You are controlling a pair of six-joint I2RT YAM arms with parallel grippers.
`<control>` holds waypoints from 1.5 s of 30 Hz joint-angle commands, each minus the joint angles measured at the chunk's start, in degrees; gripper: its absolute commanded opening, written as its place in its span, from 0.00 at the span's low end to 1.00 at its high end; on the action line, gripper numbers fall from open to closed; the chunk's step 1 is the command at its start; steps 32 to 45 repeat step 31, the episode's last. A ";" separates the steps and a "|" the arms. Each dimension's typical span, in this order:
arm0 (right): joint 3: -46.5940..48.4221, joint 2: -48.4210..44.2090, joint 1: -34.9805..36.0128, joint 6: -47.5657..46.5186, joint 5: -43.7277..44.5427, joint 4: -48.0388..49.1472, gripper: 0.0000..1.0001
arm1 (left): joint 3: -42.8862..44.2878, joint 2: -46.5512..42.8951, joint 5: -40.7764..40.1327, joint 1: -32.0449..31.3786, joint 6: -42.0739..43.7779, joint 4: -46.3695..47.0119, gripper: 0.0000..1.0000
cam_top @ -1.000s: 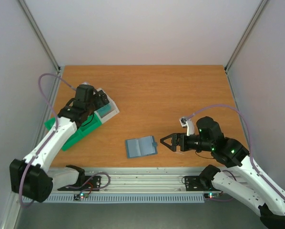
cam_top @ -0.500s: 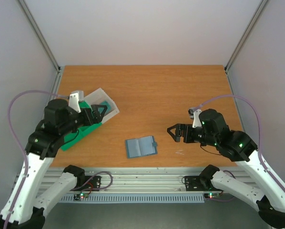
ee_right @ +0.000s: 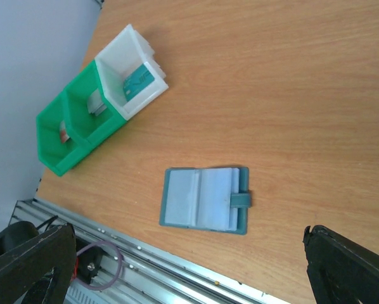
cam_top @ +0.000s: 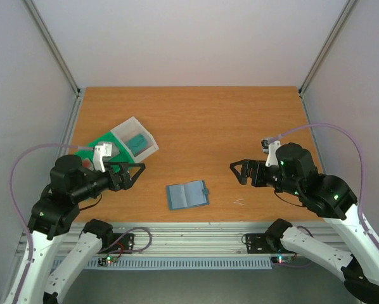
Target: Take the credit cards out of the card holder
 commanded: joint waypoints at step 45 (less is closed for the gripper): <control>-12.22 -11.89 -0.31 5.56 -0.55 10.11 0.98 | -7.00 -7.25 1.25 0.31 -3.94 12.67 0.99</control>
